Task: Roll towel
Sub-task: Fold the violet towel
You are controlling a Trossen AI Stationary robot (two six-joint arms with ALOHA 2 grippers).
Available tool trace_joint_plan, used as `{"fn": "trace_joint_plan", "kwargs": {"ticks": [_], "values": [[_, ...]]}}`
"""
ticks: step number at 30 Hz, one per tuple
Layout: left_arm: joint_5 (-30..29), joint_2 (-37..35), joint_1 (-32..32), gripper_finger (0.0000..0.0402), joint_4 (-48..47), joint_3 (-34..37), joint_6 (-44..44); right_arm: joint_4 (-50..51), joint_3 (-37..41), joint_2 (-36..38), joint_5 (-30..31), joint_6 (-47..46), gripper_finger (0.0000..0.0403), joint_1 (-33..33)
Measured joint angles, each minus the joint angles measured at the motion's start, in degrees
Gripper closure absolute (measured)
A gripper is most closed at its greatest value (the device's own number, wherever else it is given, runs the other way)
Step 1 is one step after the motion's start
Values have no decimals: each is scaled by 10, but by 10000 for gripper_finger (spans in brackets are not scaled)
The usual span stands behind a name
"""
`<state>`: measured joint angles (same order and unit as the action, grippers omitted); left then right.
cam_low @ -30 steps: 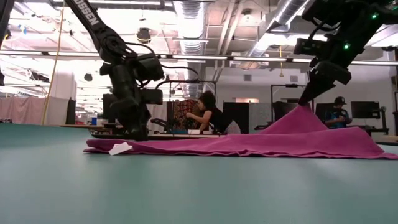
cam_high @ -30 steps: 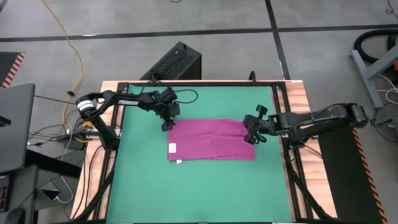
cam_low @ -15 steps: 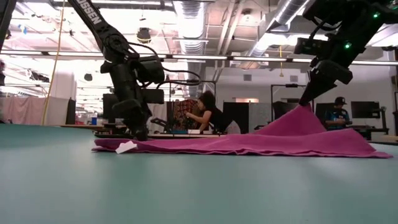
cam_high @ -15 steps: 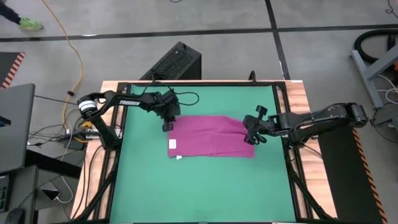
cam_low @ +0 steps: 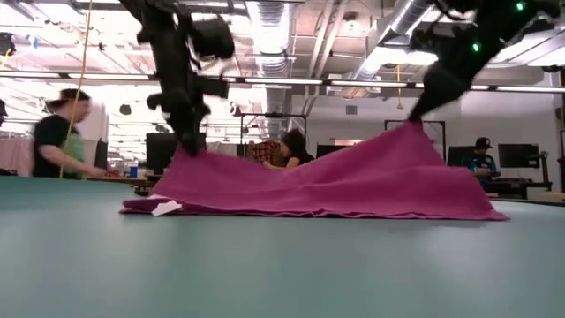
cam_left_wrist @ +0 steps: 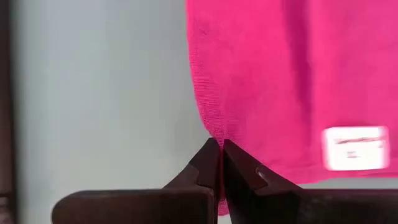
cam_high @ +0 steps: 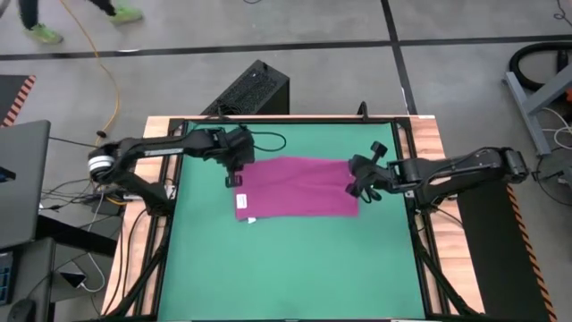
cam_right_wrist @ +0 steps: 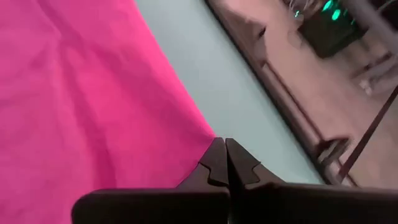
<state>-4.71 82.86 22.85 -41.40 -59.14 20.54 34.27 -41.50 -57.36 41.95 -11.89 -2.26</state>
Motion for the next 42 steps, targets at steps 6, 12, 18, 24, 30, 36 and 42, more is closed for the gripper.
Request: {"fn": "trace_joint_plan", "kwargs": {"ticks": [6,12,18,24,30,36,42], "values": [[-46,-91,-28,401,-27,-15,-16,0,-61,0,2,43,402,0],[-104,-176,-58,401,-70,-15,-38,13,-86,0,11,47,402,-1],[-166,-241,-89,401,-94,-15,-54,14,-105,0,74,66,402,-29],[-186,-282,-111,401,-87,-15,-66,12,-146,0,111,94,402,-64],[-187,-304,-150,401,-76,-15,-80,17,-160,-1,109,92,403,-101],[-187,-309,-214,401,-77,-15,-127,54,-160,-1,108,18,403,-149],[-186,-309,-300,401,-65,-16,-190,53,-160,-22,109,-33,403,-211]]}}
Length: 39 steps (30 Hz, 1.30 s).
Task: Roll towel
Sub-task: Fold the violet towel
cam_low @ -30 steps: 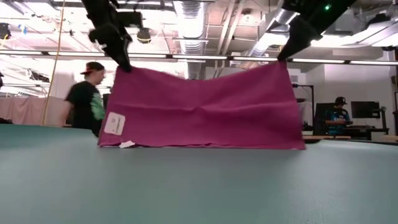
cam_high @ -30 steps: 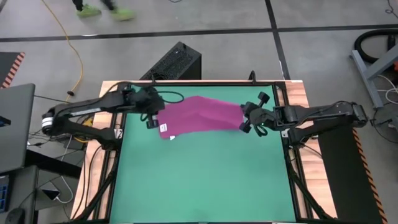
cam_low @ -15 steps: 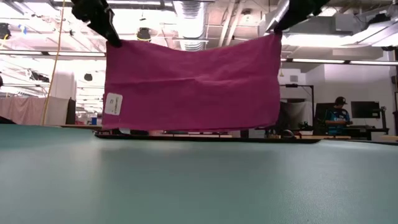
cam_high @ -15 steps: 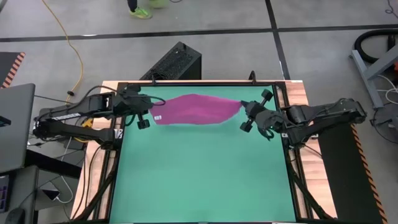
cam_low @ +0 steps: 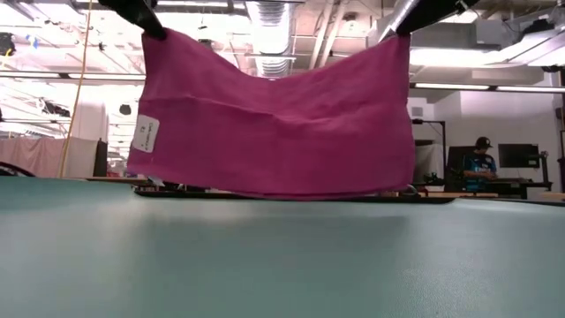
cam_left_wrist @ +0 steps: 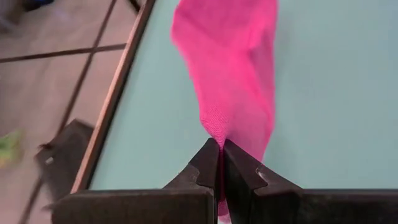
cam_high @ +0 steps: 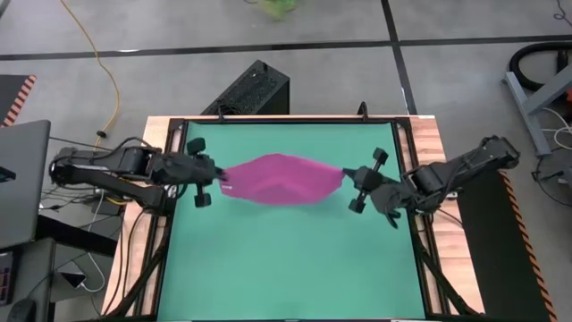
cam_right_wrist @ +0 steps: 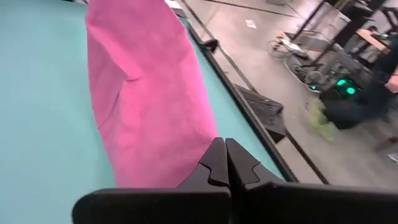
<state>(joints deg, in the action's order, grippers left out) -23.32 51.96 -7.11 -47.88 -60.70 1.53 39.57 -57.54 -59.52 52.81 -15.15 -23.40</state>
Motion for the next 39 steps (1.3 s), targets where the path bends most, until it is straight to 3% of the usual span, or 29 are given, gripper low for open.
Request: {"fn": "trace_joint_plan", "kwargs": {"ticks": [6,12,16,22,27,33,39], "values": [[-13,1,-70,401,13,-43,-72,-2,-25,-34,1,-28,403,-40],[-33,12,-68,401,-13,-7,-104,31,-31,-74,0,-92,403,-24],[-25,17,-39,401,-10,51,-110,53,-31,-125,-30,-149,403,16],[-28,18,44,401,6,136,-106,55,-31,-221,-76,-161,401,81],[20,18,111,401,72,219,-79,57,-30,-286,-82,-150,401,128],[25,18,179,401,148,275,-41,61,-30,-314,-79,-129,401,195],[40,18,218,395,192,283,-17,66,-30,-316,-78,-114,400,251]]}}
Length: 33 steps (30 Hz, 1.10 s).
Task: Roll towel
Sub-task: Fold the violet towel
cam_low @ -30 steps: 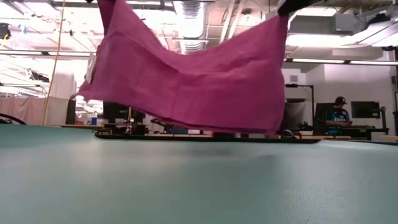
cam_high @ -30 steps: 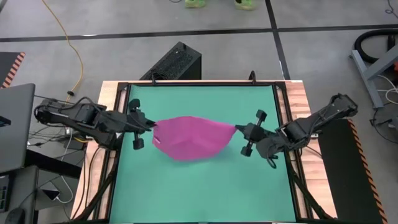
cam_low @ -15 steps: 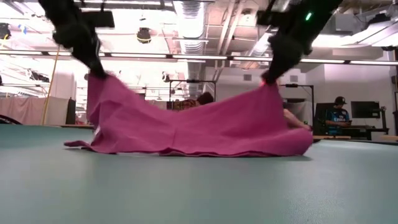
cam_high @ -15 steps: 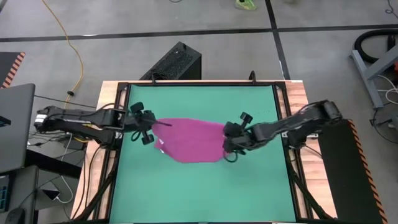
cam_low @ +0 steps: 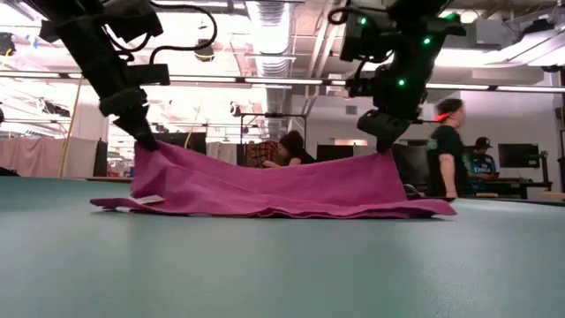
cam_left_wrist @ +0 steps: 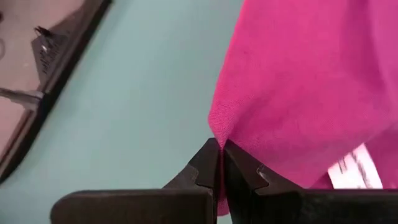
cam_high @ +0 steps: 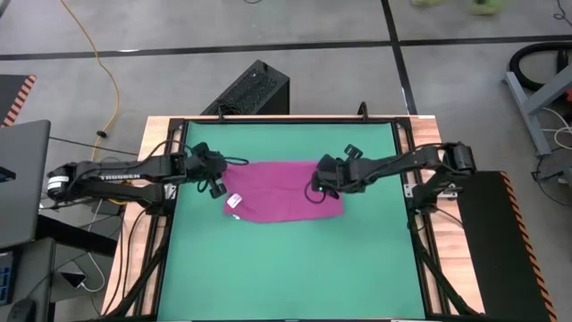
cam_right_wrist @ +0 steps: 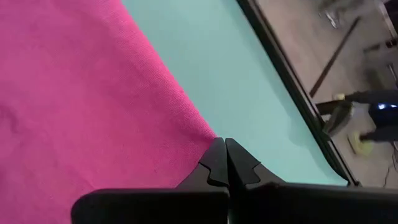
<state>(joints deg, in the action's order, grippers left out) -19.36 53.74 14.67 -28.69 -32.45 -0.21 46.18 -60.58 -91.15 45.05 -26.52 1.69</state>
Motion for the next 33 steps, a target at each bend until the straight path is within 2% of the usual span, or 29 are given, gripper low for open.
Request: {"fn": "trace_joint_plan", "kwargs": {"ticks": [3,7,14,16,17,20,23,27,33], "values": [[12,0,11,373,3,0,1,1,0,0,0,0,393,20],[26,0,21,319,1,0,-3,1,0,0,0,0,368,39],[-12,4,36,214,15,0,18,1,0,0,0,1,328,76],[4,4,37,200,13,0,17,0,0,0,2,13,320,83],[32,4,37,198,16,0,16,-2,0,1,8,24,317,83],[139,4,18,203,60,0,4,-28,1,15,12,65,311,66],[165,6,-19,223,192,24,-36,-61,1,40,-7,113,310,40],[149,17,-86,264,340,71,-93,-61,5,72,-59,110,310,5],[25,82,-219,371,321,81,-143,-60,62,113,-62,42,310,-61]]}}
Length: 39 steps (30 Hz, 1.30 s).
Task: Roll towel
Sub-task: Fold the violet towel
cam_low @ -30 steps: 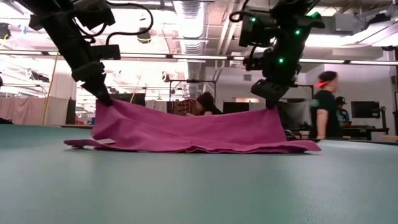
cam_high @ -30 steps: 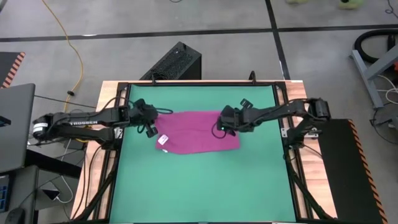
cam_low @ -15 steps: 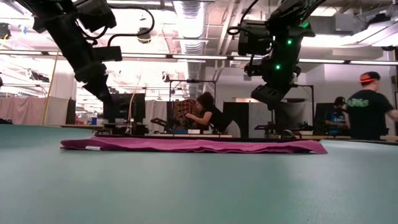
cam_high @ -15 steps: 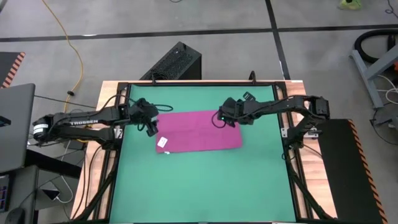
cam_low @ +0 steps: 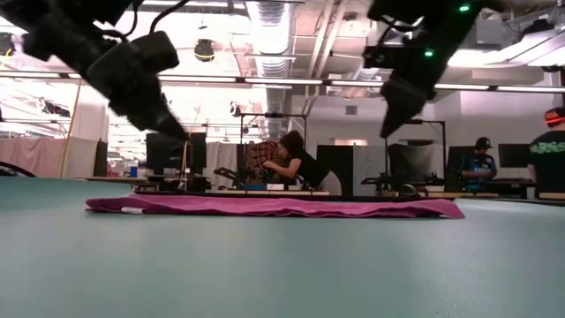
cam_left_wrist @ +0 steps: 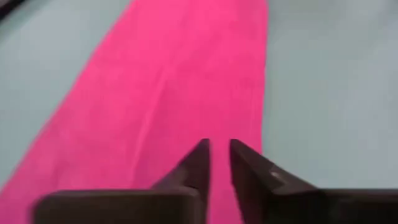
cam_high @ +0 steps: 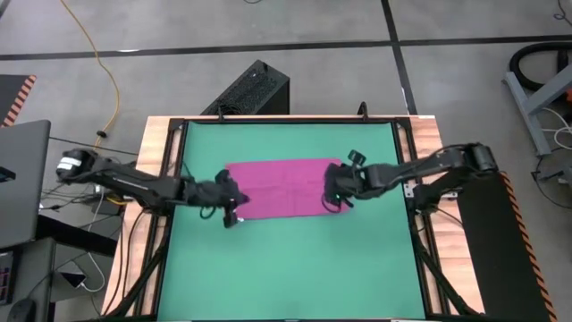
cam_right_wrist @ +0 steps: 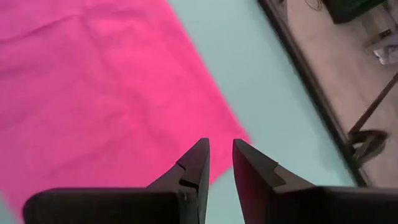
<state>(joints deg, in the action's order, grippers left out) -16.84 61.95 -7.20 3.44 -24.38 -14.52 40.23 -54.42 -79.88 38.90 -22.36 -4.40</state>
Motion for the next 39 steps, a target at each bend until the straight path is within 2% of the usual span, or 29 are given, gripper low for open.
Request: {"fn": "trace_joint_plan", "kwargs": {"ticks": [2,7,12,16,20,24,26,32,35,39], "values": [[-29,32,-25,392,1,0,-34,-7,15,6,1,-24,310,-14],[-69,113,-50,400,0,0,-114,-23,27,-7,25,-51,316,-38],[-41,181,-71,401,-9,-12,-155,-25,27,-19,29,-52,330,-53],[-30,211,-90,401,-108,-42,-192,-28,27,-19,31,-52,332,-59],[-45,214,-105,401,-259,-86,-219,-45,27,-19,30,-40,333,-61],[-95,216,-102,401,-421,-134,-215,-123,27,-20,19,4,333,-49],[-115,216,-94,401,-473,-150,-203,-162,27,-20,15,34,333,-37],[-169,214,-71,401,-535,-165,-165,-211,35,-44,-14,53,338,17],[-200,208,-58,401,-530,-167,-145,-262,64,-72,-40,58,351,12],[-204,184,-48,401,-478,-167,-126,-303,95,-105,-65,43,373,-14]]}}
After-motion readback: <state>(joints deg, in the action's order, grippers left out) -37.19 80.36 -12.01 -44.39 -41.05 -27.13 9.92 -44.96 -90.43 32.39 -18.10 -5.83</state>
